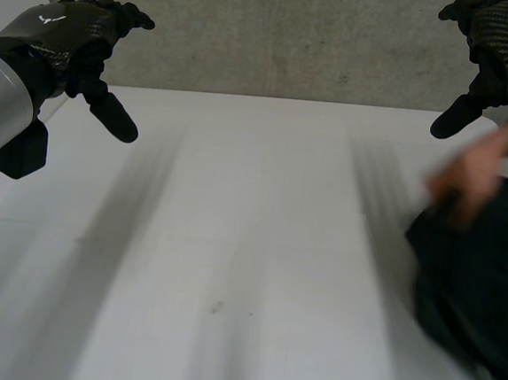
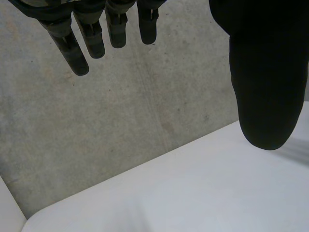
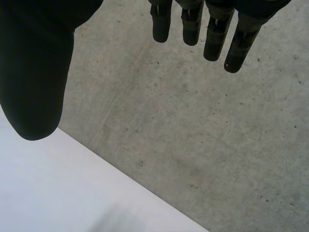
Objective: Fold the shorts.
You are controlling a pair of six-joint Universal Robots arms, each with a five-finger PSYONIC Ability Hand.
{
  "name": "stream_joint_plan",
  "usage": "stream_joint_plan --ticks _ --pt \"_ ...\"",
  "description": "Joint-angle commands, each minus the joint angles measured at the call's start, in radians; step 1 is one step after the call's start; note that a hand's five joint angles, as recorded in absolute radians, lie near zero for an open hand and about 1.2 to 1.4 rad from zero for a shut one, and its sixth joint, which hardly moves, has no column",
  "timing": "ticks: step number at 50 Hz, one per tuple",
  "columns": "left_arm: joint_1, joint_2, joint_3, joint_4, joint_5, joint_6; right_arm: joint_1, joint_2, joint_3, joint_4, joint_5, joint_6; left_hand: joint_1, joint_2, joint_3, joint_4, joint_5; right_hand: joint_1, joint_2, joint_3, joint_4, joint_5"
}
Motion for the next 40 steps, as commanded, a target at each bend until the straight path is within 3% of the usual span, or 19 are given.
stream_joint_plan --ticks 1,25,40 --pt "0.0 0.002 0.0 0.0 0.0 0.0 0.001 0.0 0.002 -0.003 0.001 -0.006 0.008 0.005 0.007 -0.028 -0.046 0.032 -0.015 -0.016 -0.061 -0.051" --pt "-0.001 -0.015 0.0 0.003 0.0 0.0 0.001 0.003 0.012 -0.01 -0.001 -0.021 0.008 0.005 0.007 -0.028 -0.046 0.032 -0.015 -0.016 -0.061 -0.051" --pt "-0.001 -0.133 -0.034 0.023 -0.005 0.041 0.01 0.052 0.036 -0.007 -0.048 -0.156 0.035 0.032 0.034 0.0 -0.019 0.032 -0.015 -0.016 -0.061 -0.051"
